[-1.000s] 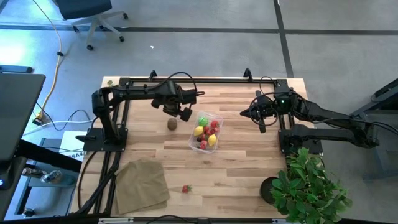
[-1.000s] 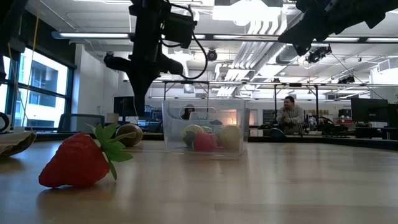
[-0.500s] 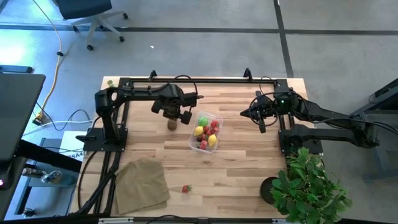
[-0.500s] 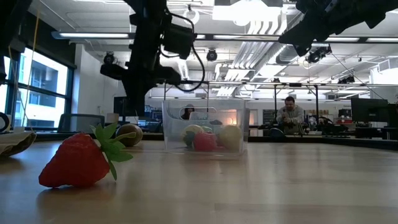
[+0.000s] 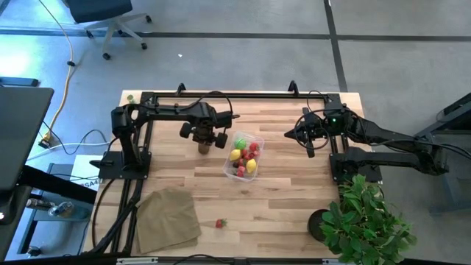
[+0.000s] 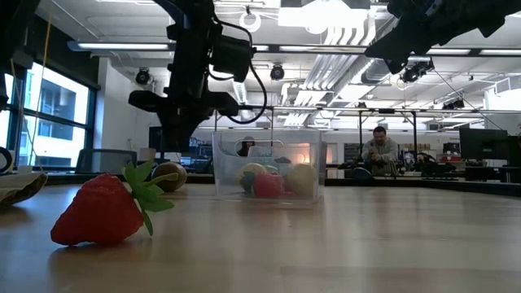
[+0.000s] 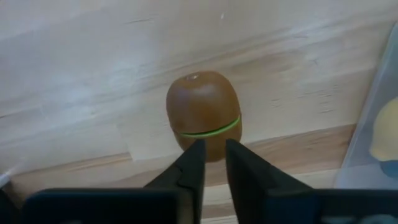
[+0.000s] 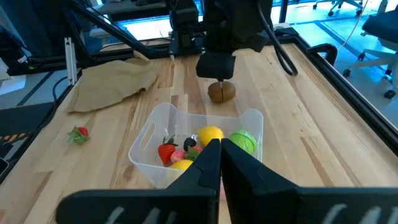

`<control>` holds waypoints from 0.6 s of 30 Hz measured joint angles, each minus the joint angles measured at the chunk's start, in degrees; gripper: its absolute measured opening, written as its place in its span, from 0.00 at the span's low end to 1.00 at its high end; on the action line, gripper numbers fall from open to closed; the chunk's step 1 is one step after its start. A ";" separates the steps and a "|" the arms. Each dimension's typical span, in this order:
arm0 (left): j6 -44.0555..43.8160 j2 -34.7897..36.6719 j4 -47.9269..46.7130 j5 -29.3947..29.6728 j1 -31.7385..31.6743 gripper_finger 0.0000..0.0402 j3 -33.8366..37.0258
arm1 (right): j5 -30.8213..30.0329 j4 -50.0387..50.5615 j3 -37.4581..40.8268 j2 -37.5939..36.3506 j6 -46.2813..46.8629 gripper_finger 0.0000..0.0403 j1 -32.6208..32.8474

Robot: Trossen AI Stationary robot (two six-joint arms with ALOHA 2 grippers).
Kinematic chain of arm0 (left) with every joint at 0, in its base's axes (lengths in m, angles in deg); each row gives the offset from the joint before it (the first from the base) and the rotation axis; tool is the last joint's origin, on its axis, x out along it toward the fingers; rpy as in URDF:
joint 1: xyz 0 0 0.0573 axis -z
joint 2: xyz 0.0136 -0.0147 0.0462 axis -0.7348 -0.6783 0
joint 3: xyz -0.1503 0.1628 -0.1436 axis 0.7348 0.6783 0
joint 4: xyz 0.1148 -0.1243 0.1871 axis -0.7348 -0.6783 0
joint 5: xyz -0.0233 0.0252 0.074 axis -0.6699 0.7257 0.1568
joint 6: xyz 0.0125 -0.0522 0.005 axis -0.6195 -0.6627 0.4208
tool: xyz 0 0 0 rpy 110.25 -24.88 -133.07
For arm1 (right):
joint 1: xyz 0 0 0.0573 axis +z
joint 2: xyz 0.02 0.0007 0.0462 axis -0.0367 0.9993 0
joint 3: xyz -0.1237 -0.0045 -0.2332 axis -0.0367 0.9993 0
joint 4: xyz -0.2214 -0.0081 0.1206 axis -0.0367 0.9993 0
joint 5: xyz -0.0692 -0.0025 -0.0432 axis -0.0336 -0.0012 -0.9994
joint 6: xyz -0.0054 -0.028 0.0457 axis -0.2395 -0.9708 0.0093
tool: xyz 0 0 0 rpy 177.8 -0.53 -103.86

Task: Pick and placing Produce into tupperware
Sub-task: Put the kiwi into the transparent bin

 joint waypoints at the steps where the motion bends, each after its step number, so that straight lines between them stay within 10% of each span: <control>1: -0.01 0.00 0.06 0.04 0.00 0.16 0.00 | 0.00 0.00 0.00 0.00 0.02 0.01 0.00; 18: -0.01 0.00 7.45 1.56 0.00 0.63 4.76 | 0.00 0.02 0.00 0.00 0.00 0.01 0.00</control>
